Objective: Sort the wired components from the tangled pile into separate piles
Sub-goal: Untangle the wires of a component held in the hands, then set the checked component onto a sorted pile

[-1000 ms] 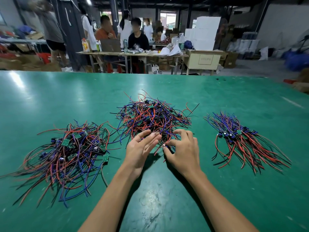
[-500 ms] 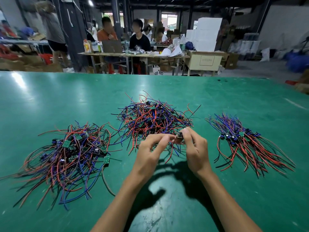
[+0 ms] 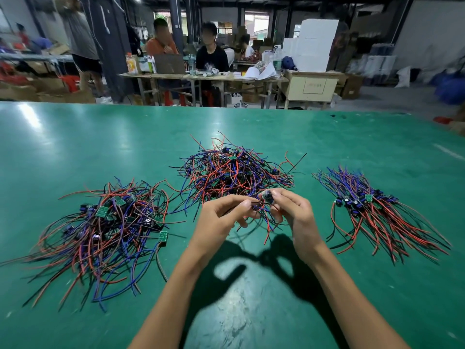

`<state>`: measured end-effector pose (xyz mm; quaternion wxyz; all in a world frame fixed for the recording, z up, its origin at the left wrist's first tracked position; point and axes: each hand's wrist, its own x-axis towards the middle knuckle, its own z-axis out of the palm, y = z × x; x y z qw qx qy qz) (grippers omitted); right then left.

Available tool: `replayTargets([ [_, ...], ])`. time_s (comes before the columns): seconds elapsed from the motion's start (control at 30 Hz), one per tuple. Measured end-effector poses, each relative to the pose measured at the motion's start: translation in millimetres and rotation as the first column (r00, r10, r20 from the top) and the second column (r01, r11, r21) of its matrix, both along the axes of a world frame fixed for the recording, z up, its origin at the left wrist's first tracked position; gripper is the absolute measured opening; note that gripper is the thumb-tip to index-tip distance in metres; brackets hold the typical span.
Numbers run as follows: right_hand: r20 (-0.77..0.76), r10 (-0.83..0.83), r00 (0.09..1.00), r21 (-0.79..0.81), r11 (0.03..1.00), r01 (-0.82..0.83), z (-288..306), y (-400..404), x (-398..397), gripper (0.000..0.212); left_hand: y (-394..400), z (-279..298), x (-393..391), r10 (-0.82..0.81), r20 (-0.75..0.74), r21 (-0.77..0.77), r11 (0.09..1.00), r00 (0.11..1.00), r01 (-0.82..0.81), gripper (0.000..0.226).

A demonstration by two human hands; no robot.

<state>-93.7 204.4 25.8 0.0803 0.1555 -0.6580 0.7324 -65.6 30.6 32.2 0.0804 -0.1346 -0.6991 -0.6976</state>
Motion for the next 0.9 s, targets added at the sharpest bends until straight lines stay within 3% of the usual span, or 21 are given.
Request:
replayTargets([
  [0.13,0.060,0.081,0.995,0.043,0.996,-0.083,1,1,0,0.039,0,-4,-1,-0.030,0.055,0.019,0.999,0.998,0.029,0.015],
  [0.27,0.178,0.163,0.970,-0.015,0.986,-0.163,3,3,0,0.053,-4,-6,-4,0.035,0.061,-0.031,0.999,0.998,-0.033,0.013],
  [0.4,0.171,0.181,0.968,-0.029,0.983,-0.179,4,4,1,0.052,-7,-6,-5,0.086,0.076,0.002,0.996,0.993,-0.086,0.014],
  [0.47,0.158,0.157,0.975,-0.003,0.987,-0.159,3,4,1,0.053,-7,-4,-6,0.127,0.084,0.050,0.990,0.988,-0.131,0.014],
  [0.53,0.128,0.116,0.985,0.060,0.990,-0.124,3,3,1,0.052,-15,1,-8,0.161,0.153,0.220,0.956,0.975,-0.193,0.019],
  [0.57,0.105,0.093,0.990,0.093,0.990,-0.103,3,3,0,0.050,-23,4,-10,0.154,0.226,0.370,0.900,0.962,-0.231,0.022],
  [0.63,0.045,0.022,0.999,0.157,0.987,-0.029,0,-1,0,0.044,-46,6,-14,0.067,0.338,0.667,0.686,0.939,-0.289,0.018],
  [0.7,-0.045,-0.119,0.992,0.247,0.961,0.126,-6,-6,-1,0.034,-70,3,-14,0.040,0.327,0.835,0.456,0.944,-0.309,0.016],
  [0.77,-0.151,-0.281,0.948,0.397,0.861,0.318,-14,-7,-4,0.024,-87,-2,-13,0.082,0.287,0.923,0.243,0.954,-0.299,0.020],
  [0.83,-0.223,-0.298,0.928,0.594,0.713,0.372,-22,-6,-6,0.028,-98,-4,-10,0.122,0.239,0.965,0.079,0.963,-0.250,0.021],
  [0.9,-0.229,-0.226,0.947,0.757,0.570,0.319,-30,-4,-7,0.034,-109,-3,-7,0.178,0.198,0.978,0.033,0.964,-0.207,0.020],
])
